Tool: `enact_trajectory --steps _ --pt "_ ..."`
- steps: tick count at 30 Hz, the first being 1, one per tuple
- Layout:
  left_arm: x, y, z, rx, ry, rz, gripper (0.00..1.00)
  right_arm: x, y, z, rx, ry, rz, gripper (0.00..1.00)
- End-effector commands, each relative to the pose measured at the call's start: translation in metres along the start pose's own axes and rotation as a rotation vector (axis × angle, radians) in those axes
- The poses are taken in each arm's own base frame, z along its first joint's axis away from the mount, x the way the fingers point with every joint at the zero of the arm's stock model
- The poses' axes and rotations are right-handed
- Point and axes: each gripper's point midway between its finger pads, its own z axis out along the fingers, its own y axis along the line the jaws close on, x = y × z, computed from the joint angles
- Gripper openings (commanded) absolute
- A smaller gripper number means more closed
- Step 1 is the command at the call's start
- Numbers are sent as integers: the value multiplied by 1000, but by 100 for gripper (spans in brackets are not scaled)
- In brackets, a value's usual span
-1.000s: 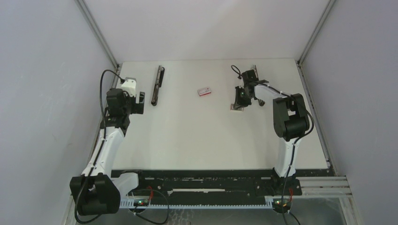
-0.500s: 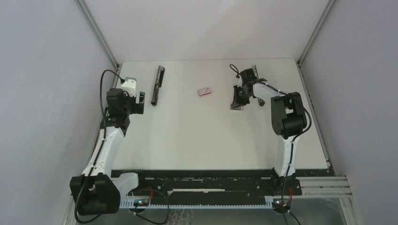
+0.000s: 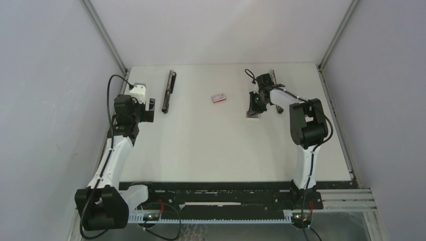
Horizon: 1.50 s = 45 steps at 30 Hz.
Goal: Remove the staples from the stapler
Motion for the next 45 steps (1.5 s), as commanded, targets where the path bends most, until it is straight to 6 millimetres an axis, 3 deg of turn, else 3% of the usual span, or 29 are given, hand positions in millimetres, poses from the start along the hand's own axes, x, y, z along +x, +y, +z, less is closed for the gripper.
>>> enact_trajectory --steps 1,14,22,34,45 --pt "-1 1 2 -2 -23 -8 100 -10 1 -5 20 -26 -26 12" --pt "-1 0 2 0 -23 -7 100 -15 4 -11 45 -52 -58 14" --pt "-2 0 2 1 -26 -8 100 -6 11 -7 30 -15 -112 13" --pt "-3 0 0 2 -32 -10 100 15 38 1 -54 71 -250 12" --pt "-3 -1 1 7 -32 -11 100 12 54 -14 -44 39 -352 12"
